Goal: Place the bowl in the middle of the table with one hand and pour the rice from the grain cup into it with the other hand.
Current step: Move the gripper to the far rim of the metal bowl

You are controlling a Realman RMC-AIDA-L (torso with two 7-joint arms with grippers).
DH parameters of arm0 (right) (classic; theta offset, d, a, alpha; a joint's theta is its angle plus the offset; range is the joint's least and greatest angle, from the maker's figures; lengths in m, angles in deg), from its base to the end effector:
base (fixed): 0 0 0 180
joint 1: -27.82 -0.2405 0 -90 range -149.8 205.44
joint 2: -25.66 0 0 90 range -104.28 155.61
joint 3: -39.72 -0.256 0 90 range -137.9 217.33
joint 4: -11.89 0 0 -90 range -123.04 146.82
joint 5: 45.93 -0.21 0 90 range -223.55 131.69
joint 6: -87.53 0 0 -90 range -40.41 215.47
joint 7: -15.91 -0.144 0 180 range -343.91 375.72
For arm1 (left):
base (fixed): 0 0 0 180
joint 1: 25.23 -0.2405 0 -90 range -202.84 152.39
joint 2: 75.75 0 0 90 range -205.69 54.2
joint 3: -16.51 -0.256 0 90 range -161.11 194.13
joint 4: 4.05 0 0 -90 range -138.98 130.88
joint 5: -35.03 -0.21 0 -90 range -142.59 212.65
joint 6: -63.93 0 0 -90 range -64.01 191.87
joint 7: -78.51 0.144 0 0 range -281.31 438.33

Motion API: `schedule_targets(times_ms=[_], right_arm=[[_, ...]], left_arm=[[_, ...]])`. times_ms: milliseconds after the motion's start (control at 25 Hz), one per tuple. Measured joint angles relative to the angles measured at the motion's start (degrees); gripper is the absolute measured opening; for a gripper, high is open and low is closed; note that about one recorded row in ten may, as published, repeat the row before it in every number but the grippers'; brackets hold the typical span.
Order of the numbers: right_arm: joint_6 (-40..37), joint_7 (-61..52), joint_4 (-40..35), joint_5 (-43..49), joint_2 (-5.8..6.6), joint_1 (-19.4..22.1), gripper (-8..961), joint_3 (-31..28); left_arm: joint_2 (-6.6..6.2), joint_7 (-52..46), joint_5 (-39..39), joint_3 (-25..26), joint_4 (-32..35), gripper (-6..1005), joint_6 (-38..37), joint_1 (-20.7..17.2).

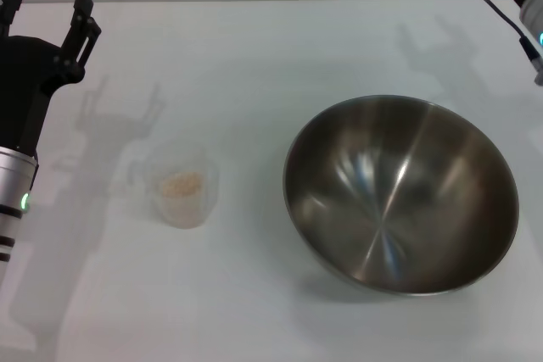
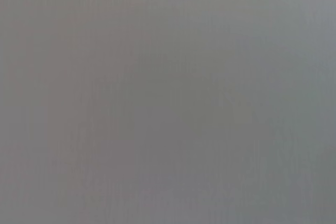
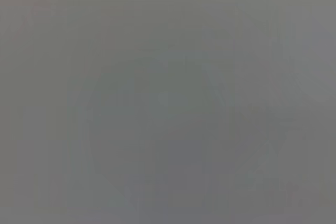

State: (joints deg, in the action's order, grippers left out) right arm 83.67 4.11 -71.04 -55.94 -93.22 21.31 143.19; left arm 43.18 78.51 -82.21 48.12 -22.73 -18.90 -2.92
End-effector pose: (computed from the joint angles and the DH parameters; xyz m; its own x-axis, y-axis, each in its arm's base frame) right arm 0.1749 0.3650 0.0300 0.6541 -0.0599 -0.7540 -0.7377 -0.2705 -0.6185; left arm -0.2756 0.3065 -0.0200 0.6328 -0.3069 0.7110 0.6786 -0.2226 -0.7000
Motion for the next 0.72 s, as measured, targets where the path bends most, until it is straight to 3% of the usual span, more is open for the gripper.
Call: schedule_targets(times_ms=[40, 160, 200, 240, 280, 320, 400, 440, 480, 520, 600, 720], right_arm=[[0.0, 0.0, 0.0, 0.0, 0.00, 0.0, 680, 0.0], [20.0, 1.8, -11.1, 0.0, -0.02, -0.6, 680, -0.9], [33.5, 2.8, -17.1, -0.3, 0.03, -2.2, 679, -1.9], [33.5, 2.8, -17.1, -0.3, 0.03, -2.2, 679, -1.9], [45.4, 3.5, -21.4, -0.5, 0.11, -5.1, 679, -3.4], [45.4, 3.5, -21.4, -0.5, 0.11, -5.1, 679, -3.4], [62.9, 6.2, -24.4, -1.5, 0.09, -10.9, 679, -7.4], [62.9, 6.2, -24.4, -1.5, 0.09, -10.9, 679, -7.4], [72.0, 8.7, -24.2, -3.9, 0.03, -14.7, 678, -10.4], [72.0, 8.7, -24.2, -3.9, 0.03, -14.7, 678, -10.4], [82.5, 12.4, -22.1, -6.9, 0.01, -19.5, 678, -14.2], [86.4, 14.5, -20.7, -7.7, 0.02, -21.4, 677, -15.8]], left_arm=[[0.00, 0.0, 0.0, 0.0, 0.0, 830, 0.0, 0.0], [-0.02, 0.0, 0.0, 0.6, 0.1, 830, -0.3, -0.2], [-0.02, 0.0, 0.0, 1.1, 0.1, 830, -0.3, -0.2], [-0.02, 0.0, 0.0, 1.1, 0.1, 830, -0.3, -0.2], [-0.02, 0.0, 0.0, 1.1, 0.1, 830, -0.3, -0.2], [-0.05, 0.0, 0.0, 1.9, 0.1, 830, -0.3, -0.3], [-0.12, 0.0, 0.0, 2.8, 0.3, 830, -0.3, -0.3], [-0.12, 0.0, 0.0, 2.8, 0.3, 830, -0.3, -0.3], [-0.12, 0.0, 0.0, 2.8, 0.3, 830, -0.3, -0.3], [-0.12, 0.0, 0.0, 2.8, 0.3, 830, -0.3, -0.3], [-0.11, 0.0, 0.0, 3.1, 0.9, 829, -0.3, -0.1], [-0.10, 0.0, 0.0, 3.4, 1.1, 829, -0.3, 0.1]])
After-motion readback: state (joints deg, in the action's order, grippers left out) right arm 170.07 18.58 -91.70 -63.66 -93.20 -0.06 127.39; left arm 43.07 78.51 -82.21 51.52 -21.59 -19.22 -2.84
